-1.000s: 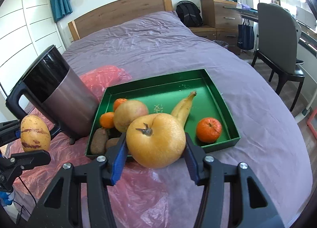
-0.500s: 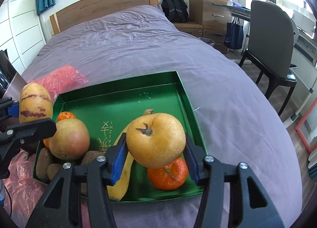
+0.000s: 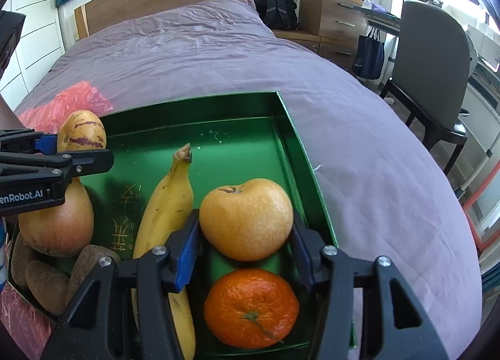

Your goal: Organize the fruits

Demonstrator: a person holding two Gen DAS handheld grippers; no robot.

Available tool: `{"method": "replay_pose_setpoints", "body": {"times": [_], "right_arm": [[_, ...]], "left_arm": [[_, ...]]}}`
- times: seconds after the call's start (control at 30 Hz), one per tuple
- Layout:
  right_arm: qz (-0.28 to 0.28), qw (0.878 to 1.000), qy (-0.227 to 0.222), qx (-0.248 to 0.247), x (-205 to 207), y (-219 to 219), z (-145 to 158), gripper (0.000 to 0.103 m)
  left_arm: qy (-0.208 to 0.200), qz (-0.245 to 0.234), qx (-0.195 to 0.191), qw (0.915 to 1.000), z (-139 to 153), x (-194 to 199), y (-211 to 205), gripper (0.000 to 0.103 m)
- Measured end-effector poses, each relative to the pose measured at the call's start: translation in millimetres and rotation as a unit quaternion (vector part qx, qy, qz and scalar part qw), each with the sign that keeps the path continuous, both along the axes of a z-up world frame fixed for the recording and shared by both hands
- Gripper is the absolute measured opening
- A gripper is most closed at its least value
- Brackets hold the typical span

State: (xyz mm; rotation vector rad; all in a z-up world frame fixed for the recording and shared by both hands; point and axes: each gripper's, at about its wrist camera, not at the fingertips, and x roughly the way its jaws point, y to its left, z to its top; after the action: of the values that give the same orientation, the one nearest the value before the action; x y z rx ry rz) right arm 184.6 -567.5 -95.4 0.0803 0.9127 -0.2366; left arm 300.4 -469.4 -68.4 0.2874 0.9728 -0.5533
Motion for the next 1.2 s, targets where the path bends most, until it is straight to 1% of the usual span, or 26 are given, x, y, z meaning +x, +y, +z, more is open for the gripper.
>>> {"method": "replay_pose_setpoints", "body": {"times": [0.07, 0.13, 0.23, 0.27, 0.3, 0.33, 0.37, 0.43, 0.5, 0.53, 0.57, 0.6, 0.7, 0.8, 0.9, 0.97, 1.03, 1.07, 1.1, 1.13, 1.17, 1.2], "right_arm": [[0.001, 1.000, 0.000, 0.004, 1, -1, -1, 0.062], [0.000, 1.000, 0.001, 0.008, 2, -3, -2, 0.062], [-0.002, 1.000, 0.006, 0.009, 3, -3, -2, 0.063], [-0.004, 1.000, 0.010, 0.011, 4, -4, -2, 0.065], [-0.008, 1.000, 0.015, 0.010, 5, -5, -2, 0.071], [-0.009, 1.000, 0.017, 0.007, 6, -6, -1, 0.072], [-0.008, 1.000, 0.020, 0.004, 6, -5, -1, 0.076], [-0.008, 1.000, 0.025, 0.004, 6, -3, 0, 0.079], [-0.008, 1.000, 0.026, 0.004, 3, 0, 4, 0.090], [-0.009, 1.000, 0.025, 0.001, 1, 2, 8, 0.093], [-0.011, 1.000, 0.023, -0.002, -1, 3, 12, 0.101], [-0.011, 1.000, 0.020, -0.001, -4, 5, 17, 0.103], [-0.016, 1.000, 0.006, 0.000, -14, 11, 36, 0.103], [-0.017, 1.000, -0.017, 0.010, -32, 21, 59, 0.103], [-0.015, 0.998, -0.046, 0.029, -57, 36, 80, 0.103], [-0.008, 0.997, -0.061, 0.045, -75, 51, 90, 0.103], [0.001, 0.996, -0.071, 0.051, -92, 68, 97, 0.103], [0.008, 0.996, -0.073, 0.053, -100, 79, 100, 0.103], [0.015, 0.996, -0.076, 0.055, -109, 88, 102, 0.103], [0.021, 0.995, -0.079, 0.057, -117, 99, 104, 0.103], [0.029, 0.995, -0.080, 0.059, -125, 112, 105, 0.103], [0.035, 0.994, -0.082, 0.061, -131, 122, 107, 0.103]], "left_arm": [[0.015, 0.006, -0.011, 0.9998, -2, 5, 1, 0.049], [0.027, 0.001, -0.013, 0.9996, -4, 7, 0, 0.049], [0.027, 0.004, -0.009, 0.9996, -2, 6, 0, 0.049], [0.026, 0.002, -0.006, 0.9996, -1, 4, 0, 0.049], [0.024, -0.001, -0.003, 0.9997, 0, 4, 0, 0.049], [0.019, -0.001, 0.003, 0.9998, 1, 4, -1, 0.050], [0.012, -0.001, 0.008, 0.9999, 4, 2, -1, 0.050], [0.003, -0.001, 0.009, 1.0000, 11, -2, 0, 0.055], [-0.003, -0.002, 0.005, 1.0000, 20, -9, 5, 0.057], [-0.008, -0.003, 0.003, 1.0000, 25, -13, 8, 0.058], [-0.015, -0.004, 0.001, 0.9999, 32, -19, 12, 0.059], [-0.020, -0.006, -0.001, 0.9998, 37, -25, 15, 0.059], [-0.039, -0.013, -0.011, 0.9991, 57, -50, 30, 0.061], [-0.059, -0.026, -0.018, 0.9977, 77, -79, 50, 0.061], [-0.079, -0.039, -0.027, 0.9957, 93, -115, 79, 0.064], [-0.093, -0.038, -0.026, 0.9946, 100, -139, 104, 0.064], [-0.102, -0.028, -0.025, 0.9941, 104, -157, 128, 0.064], [-0.105, -0.024, -0.024, 0.9939, 105, -166, 140, 0.065], [-0.118, -0.008, -0.015, 0.9929, 106, -175, 156, 0.068], [-0.123, 0.002, -0.016, 0.9923, 107, -180, 169, 0.069], [-0.120, 0.009, -0.022, 0.9924, 108, -185, 182, 0.068], [-0.120, 0.025, -0.019, 0.9923, 110, -191, 196, 0.069]]}}
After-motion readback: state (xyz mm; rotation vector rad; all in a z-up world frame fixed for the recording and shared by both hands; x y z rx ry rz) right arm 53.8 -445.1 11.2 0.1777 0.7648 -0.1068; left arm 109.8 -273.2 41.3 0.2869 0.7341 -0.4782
